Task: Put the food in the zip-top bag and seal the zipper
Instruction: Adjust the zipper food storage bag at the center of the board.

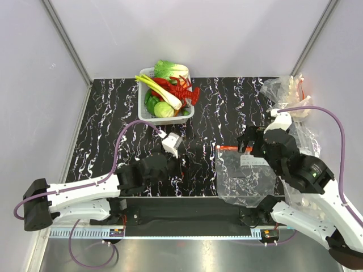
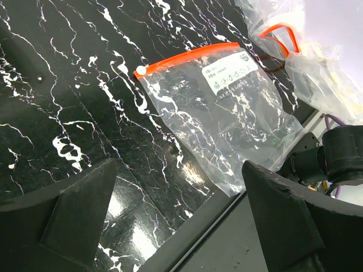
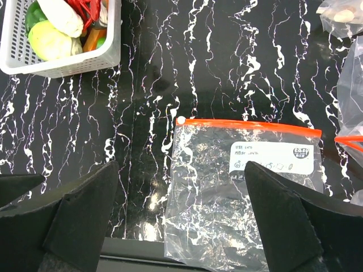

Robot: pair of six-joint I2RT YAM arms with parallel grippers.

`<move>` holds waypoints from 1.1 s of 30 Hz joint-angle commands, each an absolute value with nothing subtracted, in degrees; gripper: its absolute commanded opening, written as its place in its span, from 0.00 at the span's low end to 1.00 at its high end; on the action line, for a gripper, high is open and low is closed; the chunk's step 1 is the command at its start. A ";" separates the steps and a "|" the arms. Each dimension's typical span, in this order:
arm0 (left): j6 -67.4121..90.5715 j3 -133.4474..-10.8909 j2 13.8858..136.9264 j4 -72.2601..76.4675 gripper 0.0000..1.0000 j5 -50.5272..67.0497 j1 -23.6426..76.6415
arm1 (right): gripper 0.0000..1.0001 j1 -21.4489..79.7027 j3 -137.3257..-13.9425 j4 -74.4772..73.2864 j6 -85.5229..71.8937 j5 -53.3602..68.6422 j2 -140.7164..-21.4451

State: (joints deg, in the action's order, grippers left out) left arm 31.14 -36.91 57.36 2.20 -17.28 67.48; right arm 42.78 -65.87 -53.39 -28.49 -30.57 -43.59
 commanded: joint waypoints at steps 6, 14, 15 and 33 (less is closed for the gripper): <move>29.71 -37.27 55.55 1.32 0.99 -17.57 67.15 | 1.00 42.54 -65.13 -54.13 -30.84 -27.78 -48.77; 29.27 -34.28 52.30 0.70 0.99 -20.39 66.18 | 1.00 42.54 -54.07 -46.51 -35.41 -17.76 -54.40; 29.35 -34.10 52.21 0.62 0.99 -20.39 65.57 | 1.00 42.54 -52.92 -45.45 -35.77 -17.06 -54.93; 28.92 -30.76 48.52 -2.11 0.99 -20.48 63.28 | 0.84 43.77 -34.72 -26.98 -42.63 -4.75 -66.09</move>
